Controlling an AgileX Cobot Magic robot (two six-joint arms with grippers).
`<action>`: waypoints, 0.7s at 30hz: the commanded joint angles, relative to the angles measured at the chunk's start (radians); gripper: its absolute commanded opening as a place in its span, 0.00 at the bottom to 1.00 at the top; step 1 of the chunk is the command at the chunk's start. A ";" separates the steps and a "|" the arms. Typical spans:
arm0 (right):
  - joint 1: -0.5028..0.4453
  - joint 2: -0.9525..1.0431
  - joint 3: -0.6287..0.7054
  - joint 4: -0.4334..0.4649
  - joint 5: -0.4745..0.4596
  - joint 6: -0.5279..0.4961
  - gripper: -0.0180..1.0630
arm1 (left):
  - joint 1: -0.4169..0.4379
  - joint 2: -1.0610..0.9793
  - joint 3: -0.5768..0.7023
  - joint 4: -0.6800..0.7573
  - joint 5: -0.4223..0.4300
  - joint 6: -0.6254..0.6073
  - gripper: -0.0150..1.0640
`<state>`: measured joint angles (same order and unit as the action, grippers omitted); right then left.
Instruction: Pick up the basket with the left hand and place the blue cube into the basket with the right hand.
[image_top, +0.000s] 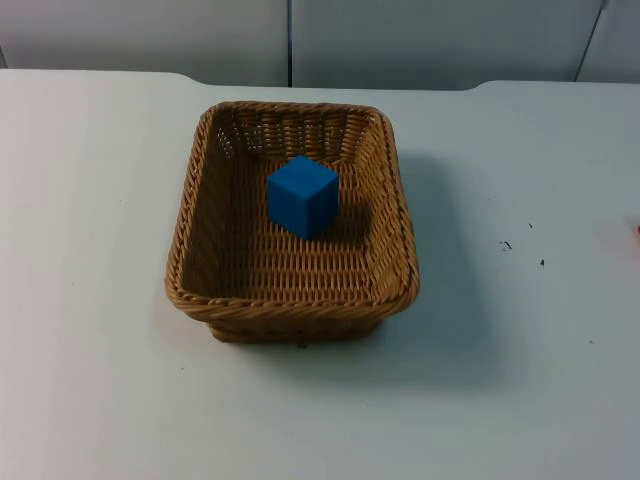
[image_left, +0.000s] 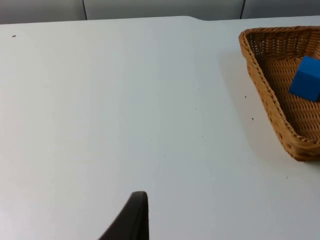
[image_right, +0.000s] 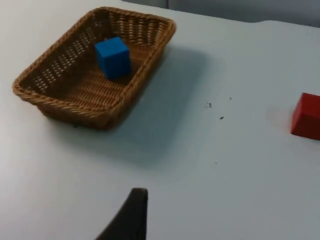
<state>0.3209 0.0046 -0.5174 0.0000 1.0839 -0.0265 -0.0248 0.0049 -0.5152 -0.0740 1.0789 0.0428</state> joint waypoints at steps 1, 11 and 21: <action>-0.061 -0.005 0.010 0.000 -0.005 0.002 0.99 | -0.007 -0.005 0.002 -0.001 0.000 -0.007 0.99; -0.282 -0.005 0.010 0.000 -0.005 0.002 0.99 | -0.007 -0.005 0.002 -0.001 0.000 -0.007 0.99; -0.320 -0.005 0.010 0.000 -0.005 0.002 0.99 | -0.007 -0.005 0.002 -0.001 0.000 -0.007 0.99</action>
<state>0.0093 0.0046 -0.5174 0.0000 1.0839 -0.0265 -0.0248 0.0049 -0.5152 -0.0740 1.0789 0.0428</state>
